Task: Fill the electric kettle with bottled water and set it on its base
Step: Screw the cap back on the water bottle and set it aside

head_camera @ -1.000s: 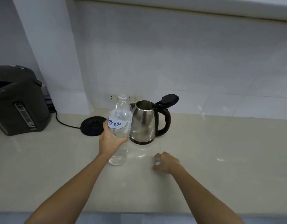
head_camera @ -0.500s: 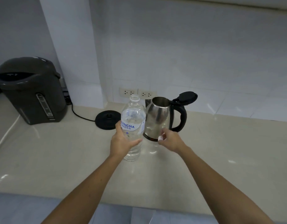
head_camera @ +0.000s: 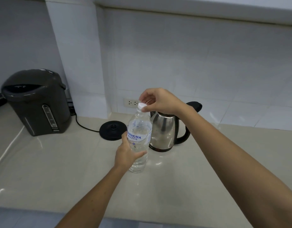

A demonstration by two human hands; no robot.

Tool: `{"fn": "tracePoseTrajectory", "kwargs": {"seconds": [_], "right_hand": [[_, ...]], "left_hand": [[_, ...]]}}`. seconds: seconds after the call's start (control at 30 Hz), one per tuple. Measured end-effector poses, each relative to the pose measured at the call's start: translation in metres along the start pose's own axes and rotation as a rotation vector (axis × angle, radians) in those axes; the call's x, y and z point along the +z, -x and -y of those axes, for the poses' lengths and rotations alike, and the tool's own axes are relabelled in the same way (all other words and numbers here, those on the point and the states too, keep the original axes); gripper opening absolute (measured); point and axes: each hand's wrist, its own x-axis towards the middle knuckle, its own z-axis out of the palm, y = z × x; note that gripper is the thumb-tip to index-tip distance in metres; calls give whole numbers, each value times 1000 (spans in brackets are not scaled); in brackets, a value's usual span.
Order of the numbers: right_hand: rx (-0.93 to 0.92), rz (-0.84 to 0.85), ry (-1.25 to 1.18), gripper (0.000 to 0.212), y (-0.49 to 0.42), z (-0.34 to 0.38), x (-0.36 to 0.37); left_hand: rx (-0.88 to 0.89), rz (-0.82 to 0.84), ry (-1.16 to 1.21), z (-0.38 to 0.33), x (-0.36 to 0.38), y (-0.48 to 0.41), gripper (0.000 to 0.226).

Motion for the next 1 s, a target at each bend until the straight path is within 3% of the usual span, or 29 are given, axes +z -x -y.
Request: {"fn": "tracePoseTrajectory", "kwargs": {"seconds": [0.2, 0.63, 0.77, 0.9, 1.0], "right_hand": [[-44, 232, 459, 33, -17, 27, -12], [-107, 375, 821, 20, -27, 43, -3], [-181, 432, 859, 35, -24, 50, -10], [-50, 418, 820, 17, -23, 49, -5], [84, 376, 915, 44, -24, 49, 10]], "left_hand": [[-5, 21, -16, -1, -1, 0, 110], [-10, 35, -44, 1, -3, -2, 110], [-6, 49, -46, 2, -3, -2, 109], [-9, 46, -62, 1, -3, -2, 108], [-17, 51, -50, 2, -3, -2, 108]]}}
